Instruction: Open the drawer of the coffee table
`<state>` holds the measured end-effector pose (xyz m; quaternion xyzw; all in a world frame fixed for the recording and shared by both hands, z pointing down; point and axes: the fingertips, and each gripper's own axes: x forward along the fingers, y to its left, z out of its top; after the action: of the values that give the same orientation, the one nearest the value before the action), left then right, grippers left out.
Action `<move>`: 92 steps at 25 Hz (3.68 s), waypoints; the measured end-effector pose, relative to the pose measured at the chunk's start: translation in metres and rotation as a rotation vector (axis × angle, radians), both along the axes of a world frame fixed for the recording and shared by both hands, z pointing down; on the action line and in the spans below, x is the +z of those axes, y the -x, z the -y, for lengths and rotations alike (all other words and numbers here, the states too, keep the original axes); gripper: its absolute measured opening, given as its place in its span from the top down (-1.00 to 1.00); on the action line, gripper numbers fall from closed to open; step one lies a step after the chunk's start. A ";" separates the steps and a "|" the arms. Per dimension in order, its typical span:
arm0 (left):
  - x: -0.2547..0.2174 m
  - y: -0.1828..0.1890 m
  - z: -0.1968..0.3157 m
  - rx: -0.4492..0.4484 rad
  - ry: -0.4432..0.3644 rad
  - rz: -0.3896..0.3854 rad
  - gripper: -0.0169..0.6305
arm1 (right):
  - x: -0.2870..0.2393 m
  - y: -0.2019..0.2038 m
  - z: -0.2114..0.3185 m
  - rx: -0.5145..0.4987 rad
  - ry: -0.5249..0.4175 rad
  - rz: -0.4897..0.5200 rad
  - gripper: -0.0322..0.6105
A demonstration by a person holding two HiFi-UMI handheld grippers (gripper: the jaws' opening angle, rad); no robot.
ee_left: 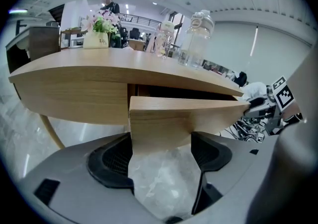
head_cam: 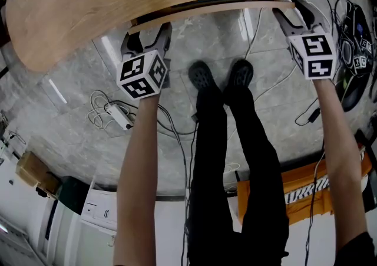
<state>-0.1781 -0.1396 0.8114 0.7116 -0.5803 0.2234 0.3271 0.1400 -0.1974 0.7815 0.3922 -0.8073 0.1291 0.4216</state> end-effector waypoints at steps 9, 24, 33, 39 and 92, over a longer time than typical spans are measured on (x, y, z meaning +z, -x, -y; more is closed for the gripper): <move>0.002 -0.009 -0.050 0.001 0.048 -0.009 -0.21 | 0.001 -0.009 -0.047 -0.004 0.055 -0.009 0.16; 0.005 -0.018 -0.109 0.001 0.121 -0.007 -0.21 | 0.005 -0.020 -0.107 0.003 0.116 -0.019 0.17; 0.013 -0.019 -0.118 0.006 0.152 -0.006 -0.21 | 0.012 -0.020 -0.117 0.005 0.136 -0.037 0.18; 0.022 -0.019 -0.120 0.005 0.163 0.007 -0.21 | 0.021 -0.022 -0.119 0.000 0.146 -0.057 0.20; -0.464 -0.096 -0.134 -0.055 -0.301 0.035 -0.21 | -0.425 0.001 -0.126 0.099 -0.150 0.310 0.20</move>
<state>-0.0820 -0.0060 0.3476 0.7325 -0.6320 0.1371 0.2126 0.1391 -0.0709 0.3568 0.4372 -0.8497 0.1484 0.2546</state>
